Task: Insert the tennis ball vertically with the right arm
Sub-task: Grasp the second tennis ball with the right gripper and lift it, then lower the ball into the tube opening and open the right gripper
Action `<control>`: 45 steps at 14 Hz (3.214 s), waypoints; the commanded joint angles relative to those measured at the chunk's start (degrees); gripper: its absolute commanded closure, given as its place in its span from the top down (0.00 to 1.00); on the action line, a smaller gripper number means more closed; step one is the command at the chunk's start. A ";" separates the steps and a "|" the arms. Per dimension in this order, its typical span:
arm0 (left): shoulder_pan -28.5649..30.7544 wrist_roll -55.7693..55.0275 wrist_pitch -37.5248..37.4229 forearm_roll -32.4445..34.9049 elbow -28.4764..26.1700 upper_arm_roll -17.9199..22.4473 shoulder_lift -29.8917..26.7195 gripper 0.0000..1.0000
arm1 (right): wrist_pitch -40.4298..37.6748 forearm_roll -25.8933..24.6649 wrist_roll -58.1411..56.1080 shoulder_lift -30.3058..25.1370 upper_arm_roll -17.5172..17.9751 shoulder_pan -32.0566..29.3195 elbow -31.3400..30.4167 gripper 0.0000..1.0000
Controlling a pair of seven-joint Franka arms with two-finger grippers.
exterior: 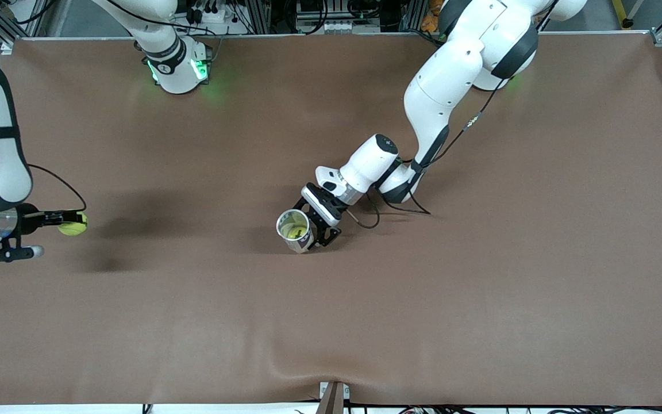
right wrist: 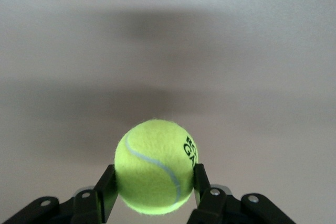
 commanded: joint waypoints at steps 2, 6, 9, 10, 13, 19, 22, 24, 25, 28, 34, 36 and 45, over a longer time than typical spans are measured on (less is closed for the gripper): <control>-0.21 0.05 0.47 -0.08 -0.50 0.33 -1.00 0.82 | -12.08 8.26 17.91 -0.23 0.09 7.47 9.50 0.00; -0.21 0.05 0.47 -0.08 -0.59 0.33 -1.00 0.82 | -13.87 17.31 49.17 -0.40 0.88 19.50 14.78 0.00; -0.12 0.05 0.47 -0.08 -0.59 0.33 -1.08 0.82 | -9.94 21.66 67.40 1.08 0.97 27.85 20.58 0.00; -0.12 0.05 0.47 -0.08 -0.59 0.33 -1.08 0.82 | -7.39 21.83 71.36 1.18 1.06 29.88 21.11 0.00; -0.12 0.05 0.47 -0.08 -0.59 0.33 -1.08 0.82 | -1.50 21.92 82.44 1.79 0.97 37.17 21.47 0.00; -0.12 0.05 0.47 0.01 -0.76 0.33 -1.08 0.82 | 7.65 20.69 93.28 6.88 0.44 45.10 21.65 0.00; -0.21 0.05 0.47 0.01 -0.76 0.33 -1.08 0.82 | 8.36 19.64 93.28 7.77 0.44 44.84 21.65 0.00; -0.21 0.05 0.47 0.01 -0.76 0.33 -1.08 0.82 | 8.10 18.76 93.11 7.68 0.53 44.14 21.56 0.00; -0.21 0.05 0.47 0.01 -0.76 0.33 -1.08 0.82 | 8.10 18.76 93.11 7.68 0.44 43.96 21.65 0.00; -0.21 0.05 0.47 0.01 -0.76 0.33 -1.08 0.82 | 8.36 18.67 93.28 8.38 0.36 43.87 21.56 0.00; -0.21 0.05 0.47 0.01 -0.76 0.33 -1.08 0.82 | 8.19 18.23 93.20 8.74 0.44 44.05 21.38 1.00; -0.21 0.05 0.47 0.01 -0.76 0.33 -1.08 0.82 | 8.01 18.23 93.11 8.39 0.44 44.14 21.56 1.00; -0.21 0.05 0.47 0.01 -0.76 0.33 -1.08 0.83 | -1.55 16.73 85.40 7.16 0.27 38.09 25.33 1.00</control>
